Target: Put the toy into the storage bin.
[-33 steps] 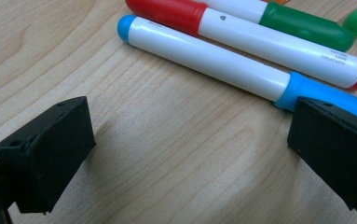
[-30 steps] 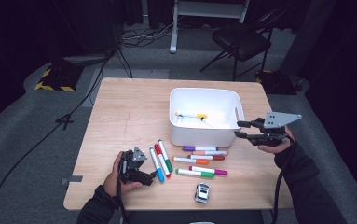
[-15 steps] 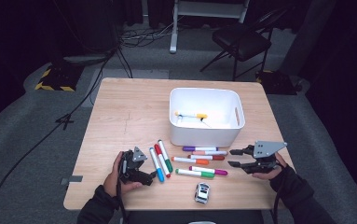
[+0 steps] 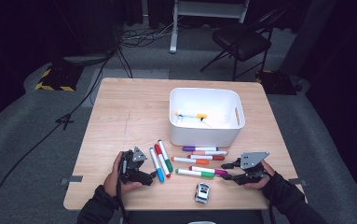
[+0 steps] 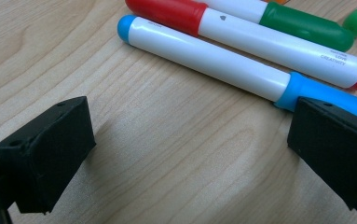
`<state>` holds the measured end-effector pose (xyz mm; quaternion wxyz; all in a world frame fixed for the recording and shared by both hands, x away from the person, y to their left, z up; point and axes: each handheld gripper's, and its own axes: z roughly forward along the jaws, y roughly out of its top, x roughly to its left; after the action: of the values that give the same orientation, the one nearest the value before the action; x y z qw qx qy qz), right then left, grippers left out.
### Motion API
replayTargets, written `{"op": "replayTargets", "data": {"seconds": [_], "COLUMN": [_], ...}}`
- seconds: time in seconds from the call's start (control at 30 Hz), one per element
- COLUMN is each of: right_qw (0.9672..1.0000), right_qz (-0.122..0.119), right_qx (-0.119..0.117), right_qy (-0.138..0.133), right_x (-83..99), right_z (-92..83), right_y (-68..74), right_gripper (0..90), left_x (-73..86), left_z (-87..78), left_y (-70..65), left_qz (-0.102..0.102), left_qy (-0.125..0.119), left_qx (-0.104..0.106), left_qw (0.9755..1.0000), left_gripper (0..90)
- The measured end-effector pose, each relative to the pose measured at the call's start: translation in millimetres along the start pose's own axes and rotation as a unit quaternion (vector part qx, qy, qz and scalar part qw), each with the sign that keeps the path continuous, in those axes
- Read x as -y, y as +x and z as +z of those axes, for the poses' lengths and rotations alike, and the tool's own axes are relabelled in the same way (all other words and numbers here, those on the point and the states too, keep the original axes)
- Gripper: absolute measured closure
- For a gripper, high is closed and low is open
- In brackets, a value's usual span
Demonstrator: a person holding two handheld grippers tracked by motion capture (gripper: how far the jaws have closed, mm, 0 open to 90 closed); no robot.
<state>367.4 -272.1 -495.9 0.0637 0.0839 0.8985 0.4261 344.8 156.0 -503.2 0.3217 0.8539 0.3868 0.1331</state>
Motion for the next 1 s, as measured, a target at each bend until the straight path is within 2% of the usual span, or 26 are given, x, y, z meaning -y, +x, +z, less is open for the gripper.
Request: {"op": "replayTargets", "data": {"seconds": [0.1,0.2,0.27,0.3,0.5,0.73,0.77,0.83,0.9,0.93,1.0], "right_qw": [0.9998,0.9998,0.9996,0.9997,0.9996,0.9997,0.9998,0.9997,0.9997,0.9995,0.9996], "right_qz": [0.014,0.010,0.022,0.016,0.022,0.022,0.013,0.019,0.013,0.024,0.020], "right_qx": [-0.008,-0.010,-0.012,-0.010,-0.013,-0.009,-0.010,-0.014,-0.019,-0.020,-0.018], "right_qy": [0.012,0.012,0.011,0.013,0.012,0.011,0.013,0.010,-0.001,-0.005,-0.005], "right_x": [2.8,2.2,1.8,1.9,1.6,1.7,2.2,2.9,3.7,4.0,3.5], "right_z": [5.5,6.2,7.3,7.2,7.1,6.7,6.0,5.3,4.3,2.8,-0.2], "right_y": [-1.0,-2.4,-2.8,-4.2,-2.0,-0.5,-1.9,-0.4,-1.6,-1.4,-3.0], "right_gripper": [61.4,62.3,65.1,66.7,74.7,75.3,75.3,75.4,75.4,75.4,75.4], "left_x": [0.0,0.0,0.0,0.0,0.0,0.0,0.0,0.0,0.0,0.0,0.0], "left_z": [0.0,0.0,0.0,0.0,0.0,0.0,0.0,0.0,0.0,0.0,0.0], "left_y": [0.0,0.0,0.0,0.0,0.1,-0.1,-0.1,0.0,0.0,0.0,0.0], "left_qz": [0.000,0.000,0.000,0.000,0.001,0.000,0.000,0.000,0.000,0.000,0.000], "left_qy": [0.000,0.000,0.000,0.000,0.000,0.000,0.000,0.000,0.000,0.000,0.000], "left_qx": [0.000,0.000,0.000,0.000,0.000,0.000,0.000,0.000,0.000,0.000,0.000], "left_qw": [1.0000,1.0000,1.0000,1.0000,1.0000,1.0000,1.0000,1.0000,1.0000,1.0000,1.0000], "left_gripper": [0.7,0.7,0.7,0.7,0.7,0.7,0.7,0.7,0.7,0.7,0.7]}}
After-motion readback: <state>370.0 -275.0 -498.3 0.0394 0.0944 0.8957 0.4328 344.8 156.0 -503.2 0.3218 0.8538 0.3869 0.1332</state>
